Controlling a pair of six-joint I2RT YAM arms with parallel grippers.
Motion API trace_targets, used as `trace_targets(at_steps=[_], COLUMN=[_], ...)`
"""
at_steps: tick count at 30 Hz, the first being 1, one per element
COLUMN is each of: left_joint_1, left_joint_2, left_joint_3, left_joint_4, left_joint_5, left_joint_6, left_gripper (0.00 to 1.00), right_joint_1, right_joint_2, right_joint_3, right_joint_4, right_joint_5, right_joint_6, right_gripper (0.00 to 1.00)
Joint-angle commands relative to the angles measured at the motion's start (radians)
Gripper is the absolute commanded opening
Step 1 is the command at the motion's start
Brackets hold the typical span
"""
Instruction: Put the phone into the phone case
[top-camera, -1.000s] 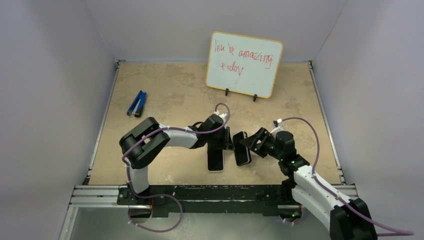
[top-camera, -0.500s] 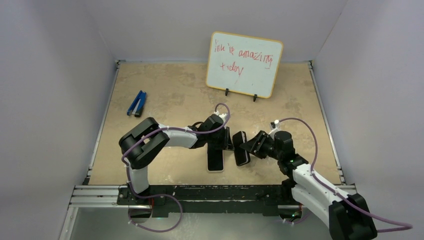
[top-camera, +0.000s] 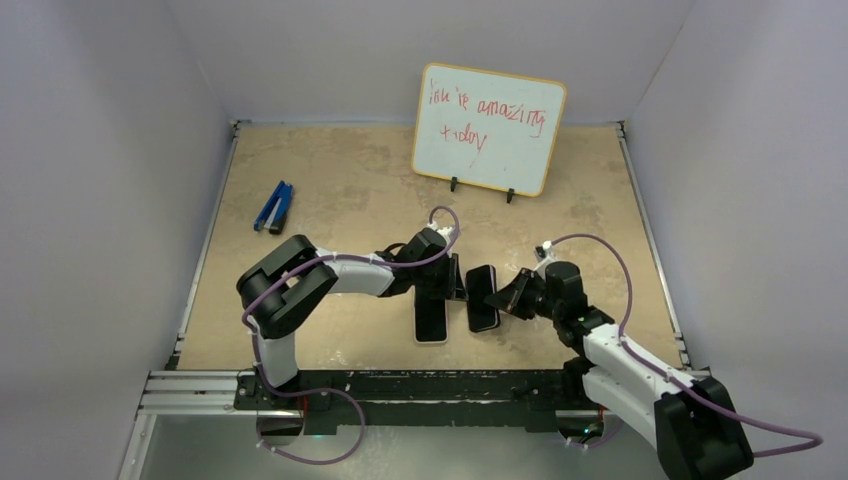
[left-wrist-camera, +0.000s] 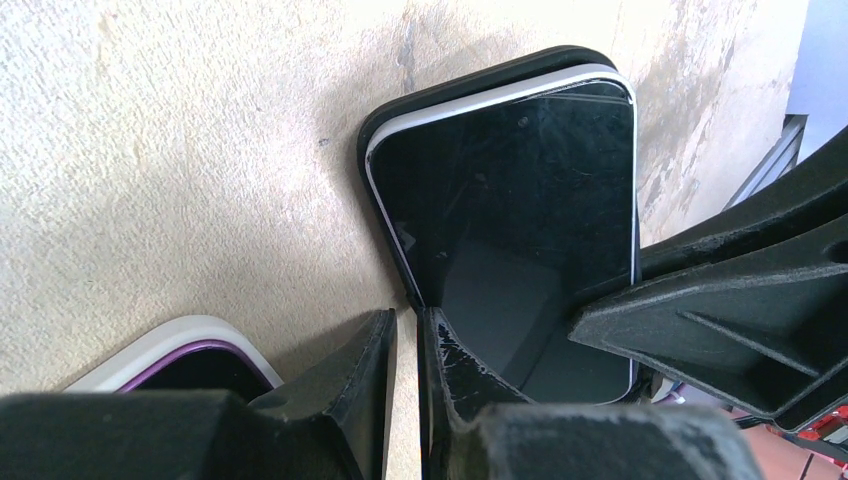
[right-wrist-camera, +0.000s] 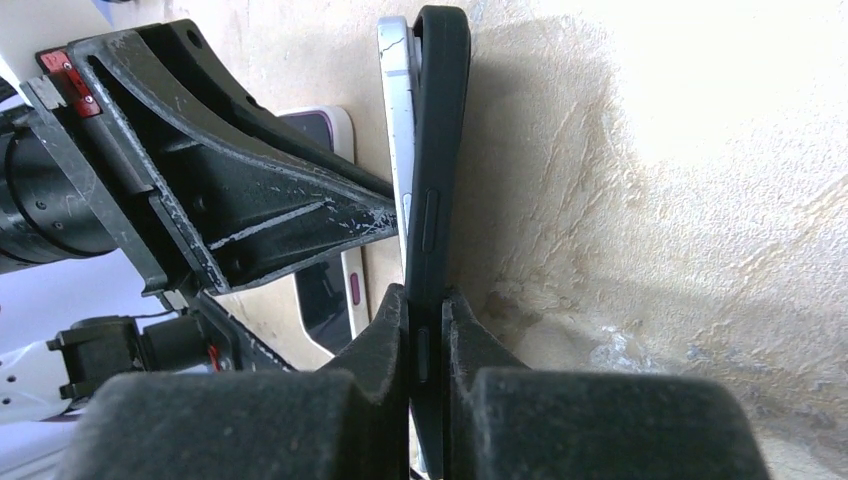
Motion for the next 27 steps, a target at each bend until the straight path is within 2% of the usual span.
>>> trace_targets(at_steps=[1, 3, 7, 8, 10, 16, 20, 27], left_joint_1=[-0.011, -0.01, -0.01, -0.009, -0.01, -0.009, -0.006, 0.057], left_joint_2=[0.008, 0.01, 0.013, 0.013, 0.015, -0.016, -0.091, -0.293], left_joint_3=[-0.022, -0.021, -0.022, -0.022, -0.022, -0.027, -0.02, -0.051], left_joint_4=[-0.031, -0.031, -0.03, -0.028, -0.025, -0.007, -0.016, -0.049], left_joint_5=[-0.021, -0.021, -0.019, -0.018, -0.014, 0.018, 0.024, 0.038], left_joint_6=[0.016, 0.016, 0.016, 0.016, 0.014, 0.005, -0.004, -0.025], left_gripper=[0.17, 0.18, 0.18, 0.18, 0.18, 0.21, 0.29, 0.52], right_joint_1=[0.007, 0.007, 0.007, 0.007, 0.007, 0.007, 0.007, 0.007], right_joint_2=[0.011, 0.008, 0.016, 0.02, 0.03, 0.028, -0.012, -0.122], right_joint_3=[0.04, 0.047, 0.062, 0.062, 0.063, 0.073, 0.1, 0.163], right_joint_4=[-0.051, -0.064, -0.078, -0.077, -0.073, -0.074, -0.104, -0.121], right_joint_5=[0.001, 0.011, 0.014, 0.014, 0.014, 0.01, 0.016, 0.003], right_joint_6=[-0.008, -0.011, -0.022, -0.021, -0.023, -0.023, -0.019, 0.0], right_gripper=[0.01, 0.02, 0.25, 0.27, 0.24, 0.0, 0.0, 0.0])
